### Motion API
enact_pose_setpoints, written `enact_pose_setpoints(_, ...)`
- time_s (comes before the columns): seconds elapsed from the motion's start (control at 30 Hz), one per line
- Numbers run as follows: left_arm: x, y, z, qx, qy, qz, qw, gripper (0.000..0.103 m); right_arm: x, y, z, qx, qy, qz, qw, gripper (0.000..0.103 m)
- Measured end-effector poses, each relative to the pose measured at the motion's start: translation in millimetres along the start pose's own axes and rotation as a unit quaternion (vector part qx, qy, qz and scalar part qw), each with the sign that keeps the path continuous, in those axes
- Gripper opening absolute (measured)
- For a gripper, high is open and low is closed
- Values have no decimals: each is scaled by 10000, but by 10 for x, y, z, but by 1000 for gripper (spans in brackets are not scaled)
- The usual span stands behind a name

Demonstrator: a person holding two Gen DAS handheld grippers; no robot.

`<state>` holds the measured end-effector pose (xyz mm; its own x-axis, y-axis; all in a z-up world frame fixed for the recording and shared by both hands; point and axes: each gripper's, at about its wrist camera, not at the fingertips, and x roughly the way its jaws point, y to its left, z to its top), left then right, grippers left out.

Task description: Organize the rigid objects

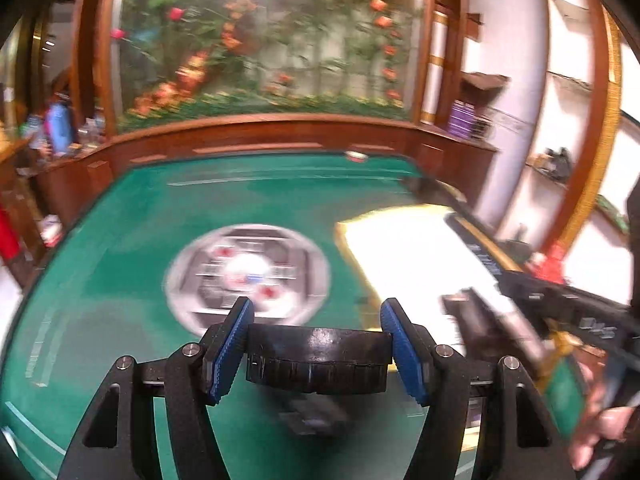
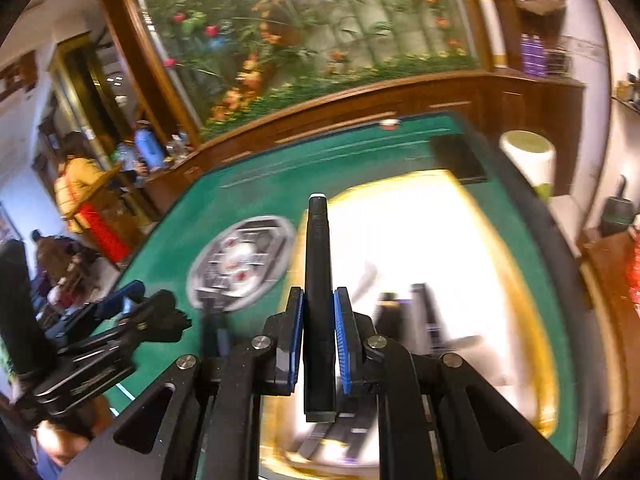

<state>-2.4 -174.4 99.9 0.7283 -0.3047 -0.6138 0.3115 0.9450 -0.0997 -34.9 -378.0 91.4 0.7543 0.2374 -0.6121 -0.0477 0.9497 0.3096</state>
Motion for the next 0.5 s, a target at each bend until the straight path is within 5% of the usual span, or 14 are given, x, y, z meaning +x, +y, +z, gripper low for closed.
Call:
enact_pose_setpoints(0.1,143,-336,46,48,254,-460,9986,69,15,-216,40,48,114,-278,9995,14)
enact_pose_setpoints(0.5,472,-1141,-72,581,625,-812,9930,69,159,-689,-8,211,540,-650,9962,14)
